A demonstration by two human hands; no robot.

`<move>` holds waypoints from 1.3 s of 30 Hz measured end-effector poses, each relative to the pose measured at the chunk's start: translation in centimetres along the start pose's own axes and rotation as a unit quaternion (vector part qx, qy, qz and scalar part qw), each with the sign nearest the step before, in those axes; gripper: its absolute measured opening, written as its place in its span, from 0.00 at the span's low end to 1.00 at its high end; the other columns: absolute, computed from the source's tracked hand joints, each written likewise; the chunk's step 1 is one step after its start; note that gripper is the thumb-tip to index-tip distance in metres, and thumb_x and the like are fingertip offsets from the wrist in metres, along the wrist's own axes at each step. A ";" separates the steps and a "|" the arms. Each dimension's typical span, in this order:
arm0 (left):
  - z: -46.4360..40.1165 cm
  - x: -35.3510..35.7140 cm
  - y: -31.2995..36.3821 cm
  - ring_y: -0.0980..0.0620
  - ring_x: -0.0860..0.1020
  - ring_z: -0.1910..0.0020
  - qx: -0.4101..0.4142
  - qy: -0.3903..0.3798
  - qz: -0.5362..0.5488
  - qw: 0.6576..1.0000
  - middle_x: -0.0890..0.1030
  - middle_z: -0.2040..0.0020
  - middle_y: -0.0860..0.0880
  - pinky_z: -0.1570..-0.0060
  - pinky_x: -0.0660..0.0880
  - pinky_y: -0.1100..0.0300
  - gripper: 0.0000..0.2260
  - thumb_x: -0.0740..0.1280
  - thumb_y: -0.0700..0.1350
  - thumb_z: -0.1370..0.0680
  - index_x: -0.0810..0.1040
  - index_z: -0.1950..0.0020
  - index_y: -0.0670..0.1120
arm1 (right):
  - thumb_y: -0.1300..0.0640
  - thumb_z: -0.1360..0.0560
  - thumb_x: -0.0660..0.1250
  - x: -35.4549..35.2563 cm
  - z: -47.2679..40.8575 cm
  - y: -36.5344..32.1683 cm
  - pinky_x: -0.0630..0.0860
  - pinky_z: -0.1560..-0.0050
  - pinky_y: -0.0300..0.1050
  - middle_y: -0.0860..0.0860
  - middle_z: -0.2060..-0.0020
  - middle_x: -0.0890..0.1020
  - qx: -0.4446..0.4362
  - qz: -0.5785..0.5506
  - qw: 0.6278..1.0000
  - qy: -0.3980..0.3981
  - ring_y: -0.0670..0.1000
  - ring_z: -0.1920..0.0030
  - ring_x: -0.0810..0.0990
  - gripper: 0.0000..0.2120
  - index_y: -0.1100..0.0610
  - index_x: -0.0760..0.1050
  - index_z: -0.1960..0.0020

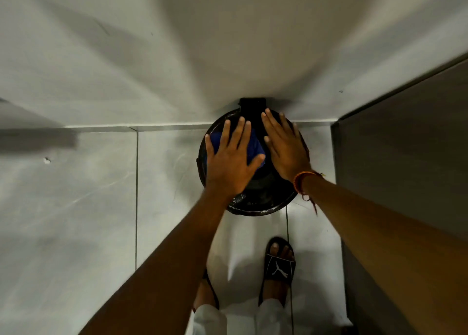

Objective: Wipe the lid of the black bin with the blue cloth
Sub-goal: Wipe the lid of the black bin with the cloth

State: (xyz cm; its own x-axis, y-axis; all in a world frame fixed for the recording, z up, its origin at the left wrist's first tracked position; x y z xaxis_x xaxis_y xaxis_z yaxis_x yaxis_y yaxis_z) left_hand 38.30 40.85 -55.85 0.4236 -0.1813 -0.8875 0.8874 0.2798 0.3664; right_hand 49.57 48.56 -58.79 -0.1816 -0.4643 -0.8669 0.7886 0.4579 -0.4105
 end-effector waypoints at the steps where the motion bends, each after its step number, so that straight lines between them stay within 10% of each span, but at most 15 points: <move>1: -0.3 1.2 0.3 0.45 0.43 0.16 -0.019 -0.011 -0.027 0.999 0.45 0.15 0.51 0.23 0.45 0.30 0.37 0.51 0.68 0.20 0.43 0.16 0.51 | 0.51 0.13 0.48 0.2 0.0 0.0 0.52 0.18 0.63 0.48 0.16 0.51 0.009 0.013 1.000 0.012 0.55 0.16 0.47 0.27 0.51 0.48 0.16; 11: 9.5 5.8 -1.9 0.47 0.48 0.16 0.064 0.035 -0.055 0.996 0.53 0.16 0.51 0.22 0.53 0.35 0.33 0.53 0.65 0.18 0.52 0.17 0.52 | 0.51 0.13 0.48 0.2 0.5 0.0 0.56 0.20 0.64 0.46 0.17 0.57 0.026 0.040 0.996 0.079 0.55 0.16 0.53 0.25 0.50 0.53 0.17; 18: 0.4 1.6 -4.8 0.44 0.52 0.17 -0.129 0.083 0.101 0.983 0.55 0.16 0.49 0.22 0.53 0.36 0.32 0.51 0.62 0.17 0.51 0.17 0.50 | 0.50 0.13 0.48 0.2 0.4 -0.1 0.58 0.20 0.65 0.48 0.17 0.58 0.027 0.045 0.995 0.082 0.56 0.17 0.54 0.25 0.51 0.54 0.17; 26: 6.9 4.6 -4.3 0.47 0.50 0.16 -0.086 0.134 0.126 0.979 0.56 0.16 0.48 0.21 0.54 0.38 0.29 0.54 0.56 0.16 0.52 0.17 0.49 | 0.49 0.13 0.47 0.4 0.3 0.1 0.57 0.20 0.65 0.47 0.17 0.57 0.039 0.047 0.994 0.090 0.56 0.16 0.53 0.25 0.50 0.54 0.17; 39: 9.4 9.3 5.5 0.42 0.58 0.18 -0.066 0.113 -0.035 0.991 0.61 0.18 0.46 0.22 0.50 0.32 0.34 0.56 0.65 0.19 0.58 0.18 0.47 | 0.42 0.15 0.43 0.5 0.1 0.0 0.57 0.20 0.64 0.49 0.17 0.57 0.034 0.078 0.994 0.064 0.58 0.17 0.55 0.29 0.51 0.53 0.16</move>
State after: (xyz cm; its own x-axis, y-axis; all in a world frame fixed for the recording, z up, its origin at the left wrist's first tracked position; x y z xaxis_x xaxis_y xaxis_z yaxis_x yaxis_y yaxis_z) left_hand 48.84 31.88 -59.43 0.2970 0.0060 -0.9548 0.8751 0.3984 0.2747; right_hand 49.50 48.22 -59.22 -0.1239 -0.2886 -0.9494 0.8499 0.4630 -0.2516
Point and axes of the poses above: each hand's wrist, its own z-axis away from the middle knuckle, its own x-axis out of the palm, y = z × x, the point moved 9 cm from there along -z, towards the middle knuckle
